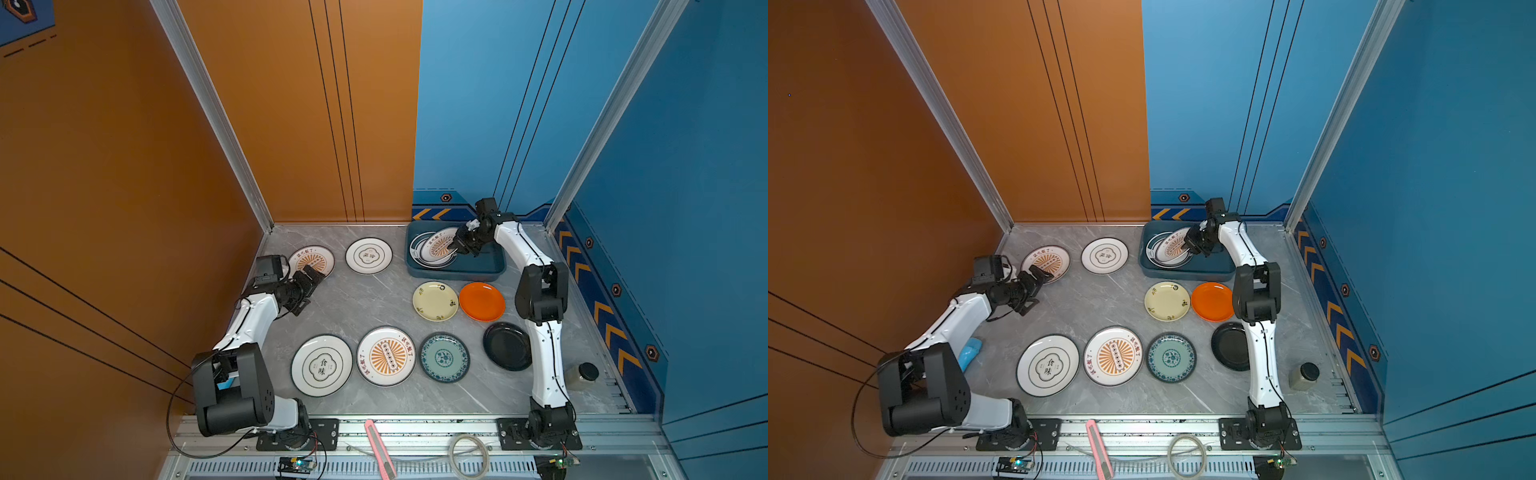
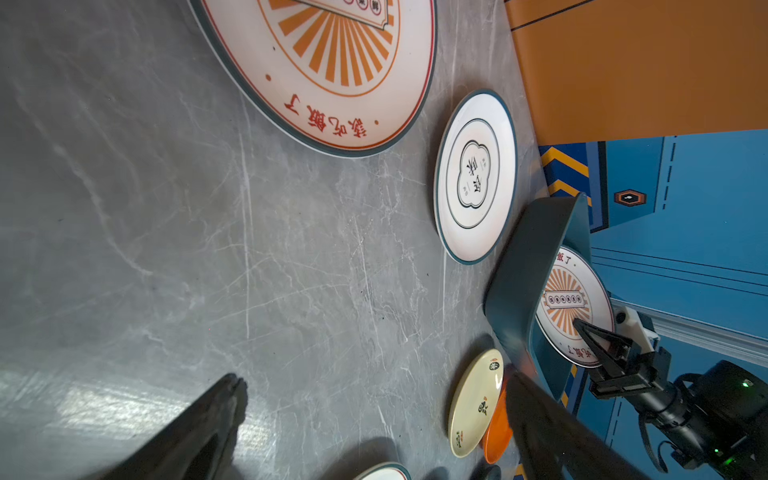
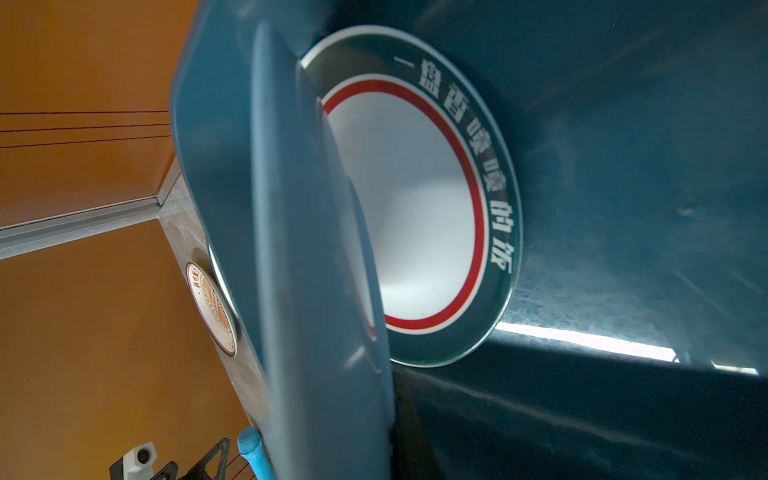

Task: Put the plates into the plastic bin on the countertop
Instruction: 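Lower the sunburst plate into the teal bin with the right gripper while left gripper withdraws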

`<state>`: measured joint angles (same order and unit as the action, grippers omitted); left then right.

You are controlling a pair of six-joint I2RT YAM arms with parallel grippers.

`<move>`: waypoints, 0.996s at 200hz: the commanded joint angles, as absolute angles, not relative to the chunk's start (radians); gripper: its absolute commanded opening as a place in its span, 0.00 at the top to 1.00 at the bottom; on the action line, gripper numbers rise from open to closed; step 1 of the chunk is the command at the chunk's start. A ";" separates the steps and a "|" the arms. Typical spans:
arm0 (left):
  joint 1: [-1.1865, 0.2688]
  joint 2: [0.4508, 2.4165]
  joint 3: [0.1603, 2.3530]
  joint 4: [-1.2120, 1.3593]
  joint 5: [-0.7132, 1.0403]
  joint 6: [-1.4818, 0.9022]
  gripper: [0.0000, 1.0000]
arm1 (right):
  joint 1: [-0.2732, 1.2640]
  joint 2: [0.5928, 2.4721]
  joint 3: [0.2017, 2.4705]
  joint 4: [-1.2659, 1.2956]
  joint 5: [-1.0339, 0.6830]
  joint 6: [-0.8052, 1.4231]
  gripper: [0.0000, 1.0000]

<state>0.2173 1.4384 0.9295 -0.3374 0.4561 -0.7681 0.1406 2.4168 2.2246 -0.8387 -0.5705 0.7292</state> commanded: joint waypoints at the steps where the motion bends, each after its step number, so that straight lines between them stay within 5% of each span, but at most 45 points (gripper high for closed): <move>1: 0.231 1.468 0.931 -0.292 0.461 -0.779 0.00 | 0.141 2.437 2.266 -0.863 -0.552 0.728 1.00; 39: 0.242 1.498 0.928 -0.253 0.453 -0.795 0.00 | 0.141 2.475 2.300 -0.889 -0.542 0.748 0.99; 115: 0.271 1.538 0.905 -0.173 0.434 -0.852 0.00 | 0.141 2.467 2.330 -0.992 -0.460 0.689 0.62; 199: 0.286 1.566 0.903 -0.174 0.402 -0.855 0.01 | 0.138 2.444 2.335 -1.044 -0.398 0.643 0.57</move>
